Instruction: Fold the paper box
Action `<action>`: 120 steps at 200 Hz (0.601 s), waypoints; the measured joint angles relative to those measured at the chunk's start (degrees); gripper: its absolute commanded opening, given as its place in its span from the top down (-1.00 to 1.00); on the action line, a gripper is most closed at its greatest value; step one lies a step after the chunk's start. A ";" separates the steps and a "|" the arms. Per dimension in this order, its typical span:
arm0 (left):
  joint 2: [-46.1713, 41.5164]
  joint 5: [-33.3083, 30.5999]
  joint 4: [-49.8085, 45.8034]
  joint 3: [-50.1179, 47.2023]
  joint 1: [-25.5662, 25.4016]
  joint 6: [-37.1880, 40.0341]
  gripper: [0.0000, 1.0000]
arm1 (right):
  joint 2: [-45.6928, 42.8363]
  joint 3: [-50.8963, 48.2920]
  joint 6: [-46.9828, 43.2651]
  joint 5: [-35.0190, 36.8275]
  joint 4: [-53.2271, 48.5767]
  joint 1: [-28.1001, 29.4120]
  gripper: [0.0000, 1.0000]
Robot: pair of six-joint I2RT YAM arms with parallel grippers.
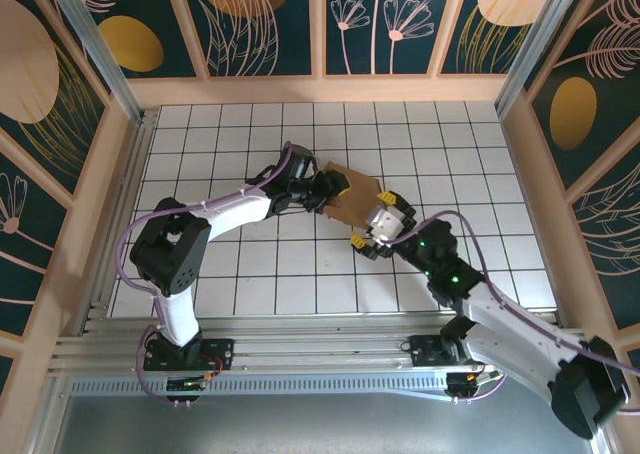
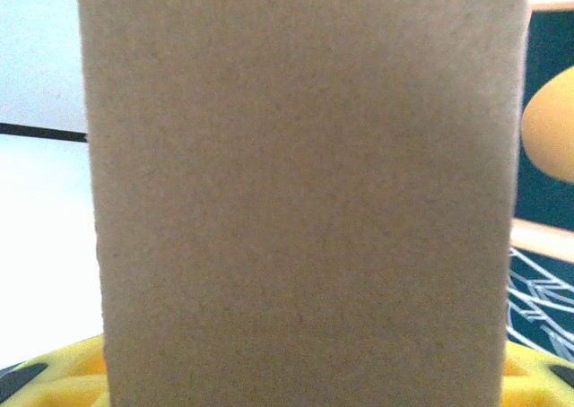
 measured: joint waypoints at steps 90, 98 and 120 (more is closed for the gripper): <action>-1.33 0.04 5.97 -3.87 0.76 -10.29 0.08 | 19.85 2.03 -20.46 12.04 10.05 0.52 -0.87; -1.64 -0.44 6.58 -4.28 0.76 -11.13 0.08 | 21.27 2.89 -21.00 12.55 10.49 0.37 -0.78; -2.21 -0.50 8.59 -5.57 1.55 -12.98 0.08 | 23.91 4.83 -22.27 12.57 12.17 0.13 -0.38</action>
